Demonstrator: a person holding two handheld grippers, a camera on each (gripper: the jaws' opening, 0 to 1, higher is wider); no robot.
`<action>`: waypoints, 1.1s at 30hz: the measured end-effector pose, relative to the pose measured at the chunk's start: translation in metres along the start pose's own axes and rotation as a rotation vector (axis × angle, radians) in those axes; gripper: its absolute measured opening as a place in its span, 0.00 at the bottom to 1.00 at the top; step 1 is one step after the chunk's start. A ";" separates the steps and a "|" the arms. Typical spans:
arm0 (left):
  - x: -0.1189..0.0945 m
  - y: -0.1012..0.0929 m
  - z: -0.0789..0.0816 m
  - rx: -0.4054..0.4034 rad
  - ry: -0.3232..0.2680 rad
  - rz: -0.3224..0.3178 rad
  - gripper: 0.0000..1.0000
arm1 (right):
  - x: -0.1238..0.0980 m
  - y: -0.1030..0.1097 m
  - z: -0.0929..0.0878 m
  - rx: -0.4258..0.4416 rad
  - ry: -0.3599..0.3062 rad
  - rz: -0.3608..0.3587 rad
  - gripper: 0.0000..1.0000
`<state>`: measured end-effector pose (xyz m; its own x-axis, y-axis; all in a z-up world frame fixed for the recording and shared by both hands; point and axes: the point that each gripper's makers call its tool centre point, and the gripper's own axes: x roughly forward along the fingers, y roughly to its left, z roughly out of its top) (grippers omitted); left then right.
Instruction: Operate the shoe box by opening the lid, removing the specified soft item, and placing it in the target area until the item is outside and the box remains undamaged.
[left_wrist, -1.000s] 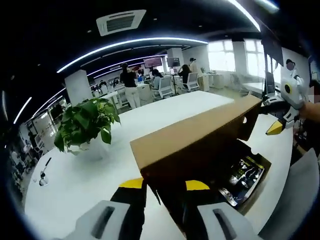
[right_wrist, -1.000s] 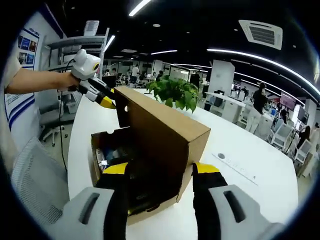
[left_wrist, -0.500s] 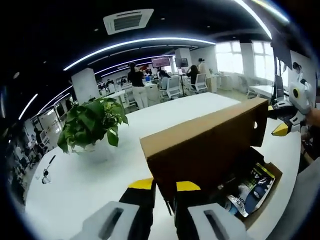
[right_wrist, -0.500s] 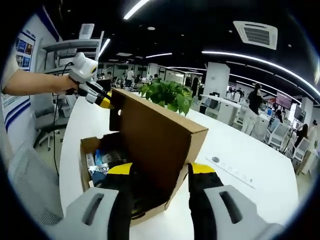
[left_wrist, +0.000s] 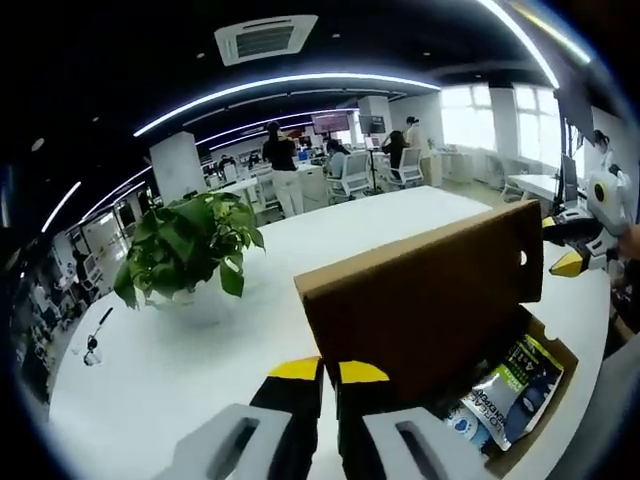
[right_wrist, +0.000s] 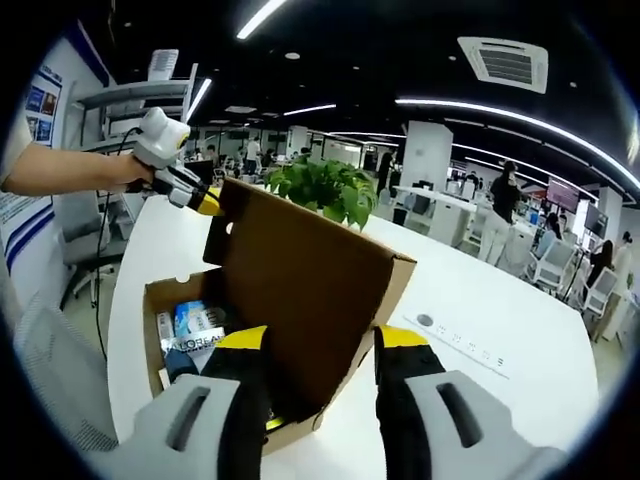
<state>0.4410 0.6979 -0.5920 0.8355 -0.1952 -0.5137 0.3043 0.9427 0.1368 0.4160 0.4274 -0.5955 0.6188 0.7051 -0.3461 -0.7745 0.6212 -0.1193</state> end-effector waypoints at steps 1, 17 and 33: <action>0.001 0.001 0.000 -0.001 0.002 0.003 0.03 | 0.001 -0.001 0.000 0.001 0.000 -0.002 0.36; 0.021 0.006 0.004 -0.050 0.011 0.011 0.02 | 0.006 -0.016 -0.041 0.075 0.113 -0.109 0.13; 0.051 0.012 0.002 -0.055 0.053 -0.007 0.02 | 0.016 -0.022 -0.069 0.202 0.155 -0.170 0.03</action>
<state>0.4881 0.6990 -0.6152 0.8078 -0.1885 -0.5585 0.2828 0.9552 0.0868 0.4339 0.4018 -0.6629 0.6984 0.5341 -0.4764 -0.6101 0.7923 -0.0059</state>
